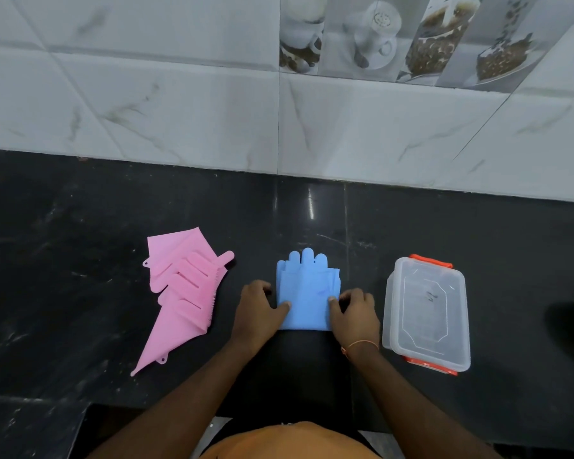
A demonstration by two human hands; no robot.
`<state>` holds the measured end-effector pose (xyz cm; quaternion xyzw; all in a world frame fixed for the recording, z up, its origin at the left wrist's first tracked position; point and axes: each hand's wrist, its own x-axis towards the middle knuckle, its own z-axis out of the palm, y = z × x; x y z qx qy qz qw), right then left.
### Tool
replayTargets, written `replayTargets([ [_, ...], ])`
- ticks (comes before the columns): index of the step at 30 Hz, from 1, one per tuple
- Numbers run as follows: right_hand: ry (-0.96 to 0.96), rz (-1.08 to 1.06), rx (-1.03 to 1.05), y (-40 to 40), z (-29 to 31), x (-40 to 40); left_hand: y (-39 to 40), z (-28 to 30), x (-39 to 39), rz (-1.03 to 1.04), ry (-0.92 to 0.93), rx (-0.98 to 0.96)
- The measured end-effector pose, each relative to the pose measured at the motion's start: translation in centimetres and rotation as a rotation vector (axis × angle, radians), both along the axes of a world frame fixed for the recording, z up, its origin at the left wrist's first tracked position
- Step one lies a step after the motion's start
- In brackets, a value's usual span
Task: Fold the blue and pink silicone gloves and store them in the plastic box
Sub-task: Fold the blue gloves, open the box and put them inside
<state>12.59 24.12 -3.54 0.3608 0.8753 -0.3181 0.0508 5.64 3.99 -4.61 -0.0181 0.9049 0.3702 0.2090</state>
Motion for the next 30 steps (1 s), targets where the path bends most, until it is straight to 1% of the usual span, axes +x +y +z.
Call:
replayTargets([
  [2, -0.032, -0.025, -0.055, 0.0, 0.1, -0.6, 0.7, 0.1, -0.7, 0.067, -0.089, 0.047],
  [4, -0.074, -0.048, -0.115, 0.0, 0.2, -1.2, 1.4, 0.2, -1.4, 0.097, -0.147, 0.048],
  [7, -0.060, -0.084, -0.206, -0.2, -0.1, -1.8, 1.9, 0.4, -2.4, 0.062, -0.205, 0.073],
  [9, -0.028, -0.151, -0.285, -0.3, -0.6, -1.9, 2.0, 0.3, -2.7, 0.031, -0.243, 0.106],
  [12, -0.004, -0.222, -0.445, -0.4, -1.1, -2.2, 1.5, 0.3, -2.8, 0.028, -0.234, 0.131],
  [16, 0.012, -0.251, -0.613, -1.2, -1.3, -2.1, -0.4, 0.6, -3.0, 0.046, -0.204, 0.116],
  [22, 0.001, -0.127, -0.578, -5.3, -1.3, -2.2, -5.4, 1.0, -2.6, 0.090, -0.243, 0.115],
  [25, -0.032, -0.092, -0.608, -7.9, -1.0, -2.5, -8.3, 1.2, -2.3, 0.131, -0.224, 0.109],
  [30, -0.041, -0.081, -0.663, -11.4, -0.8, -2.7, -12.2, 1.4, -2.0, 0.182, -0.237, 0.171],
])
